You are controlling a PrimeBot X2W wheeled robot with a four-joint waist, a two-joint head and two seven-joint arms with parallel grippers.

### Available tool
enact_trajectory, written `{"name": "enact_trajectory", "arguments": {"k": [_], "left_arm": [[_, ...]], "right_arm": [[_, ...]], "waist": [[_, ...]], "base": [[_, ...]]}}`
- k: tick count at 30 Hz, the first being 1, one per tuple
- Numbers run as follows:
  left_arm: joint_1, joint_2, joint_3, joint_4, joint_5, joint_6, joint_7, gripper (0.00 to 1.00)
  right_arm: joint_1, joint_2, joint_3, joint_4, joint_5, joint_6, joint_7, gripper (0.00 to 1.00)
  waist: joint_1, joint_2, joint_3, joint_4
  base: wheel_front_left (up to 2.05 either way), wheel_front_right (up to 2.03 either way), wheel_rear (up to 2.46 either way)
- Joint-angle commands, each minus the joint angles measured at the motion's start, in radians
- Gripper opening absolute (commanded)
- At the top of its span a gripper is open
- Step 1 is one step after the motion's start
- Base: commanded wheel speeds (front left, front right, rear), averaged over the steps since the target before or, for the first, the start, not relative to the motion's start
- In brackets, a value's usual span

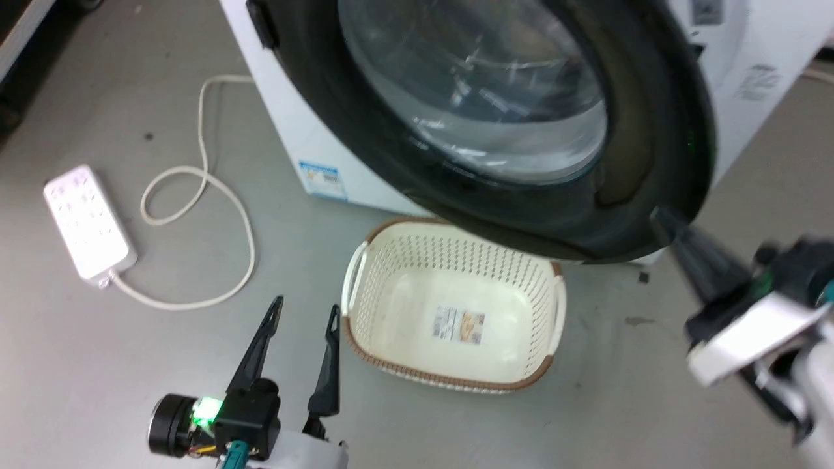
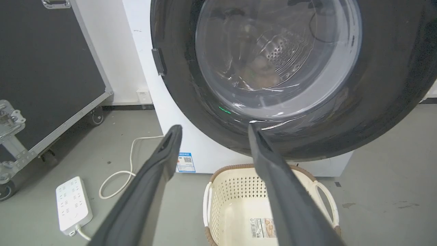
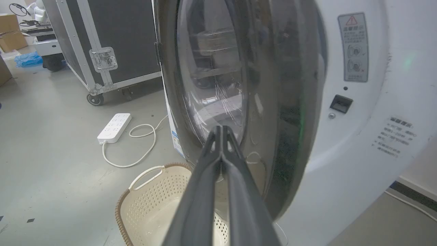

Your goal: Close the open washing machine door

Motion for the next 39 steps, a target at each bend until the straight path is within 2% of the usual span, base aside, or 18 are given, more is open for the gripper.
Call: {"name": "enact_trajectory", "arguments": {"k": [1,7,8,12,23,29,30,31,32,39], "left_arm": [[-0.019,-0.004,-0.005,-0.003,-0.005,0.004,-0.005,1.00],[-0.053,-0.012,-0.034,-0.006,-0.010,0.021,-0.005,1.00],[-0.066,-0.016,-0.047,-0.007,-0.016,0.031,-0.005,1.00],[-0.082,-0.018,-0.062,-0.009,-0.023,0.042,-0.005,1.00],[-0.103,-0.022,-0.076,-0.011,-0.036,0.064,-0.005,1.00],[-0.108,-0.022,-0.077,-0.002,-0.037,0.067,-0.005,1.00],[-0.107,-0.022,-0.075,-0.001,-0.038,0.066,-0.005,1.00],[-0.107,-0.022,-0.073,0.002,-0.038,0.065,-0.005,1.00],[-0.106,-0.022,-0.070,0.006,-0.039,0.062,-0.005,1.00],[-0.076,-0.004,-0.029,0.026,-0.054,0.041,-0.005,1.00]], "right_arm": [[-0.036,-0.017,0.004,0.017,0.025,0.001,0.011,0.00],[-0.190,-0.069,-0.002,0.127,0.138,0.001,0.066,0.00],[-0.261,-0.079,-0.017,0.184,0.172,0.001,0.086,0.00],[-0.356,-0.088,-0.029,0.261,0.185,0.001,0.108,0.00],[-0.551,-0.031,-0.076,0.458,0.189,0.001,0.134,0.00],[-0.581,-0.001,-0.040,0.508,0.187,0.001,0.105,0.00],[-0.576,0.002,-0.036,0.512,0.188,0.001,0.091,0.18],[-0.569,0.005,-0.035,0.513,0.189,0.001,0.072,0.47],[-0.556,0.012,-0.035,0.516,0.198,0.001,0.053,1.00],[-0.390,0.047,-0.010,0.434,0.206,0.001,-0.057,1.00]], "waist": [[-0.0002,-0.0001,0.035,0.026],[-0.0002,-0.0001,0.085,0.054],[-0.0002,-0.0001,0.103,0.064],[-0.0002,-0.0001,0.124,0.076],[-0.0002,-0.0001,0.154,0.075],[-0.0002,-0.0001,0.135,0.052],[-0.0002,-0.0001,0.127,0.046],[-0.0002,-0.0001,0.117,0.040],[-0.0002,-0.0001,0.103,0.032],[-0.0002,-0.0001,-0.011,-0.043]], "base": [[0.00,0.00,0.00],[0.00,0.00,0.00],[0.00,0.00,0.00],[0.00,0.00,0.00],[0.00,0.00,0.00],[0.00,0.00,0.00],[0.00,0.00,0.00],[0.00,0.00,0.00],[0.00,0.00,0.00],[0.00,0.00,0.00]]}}
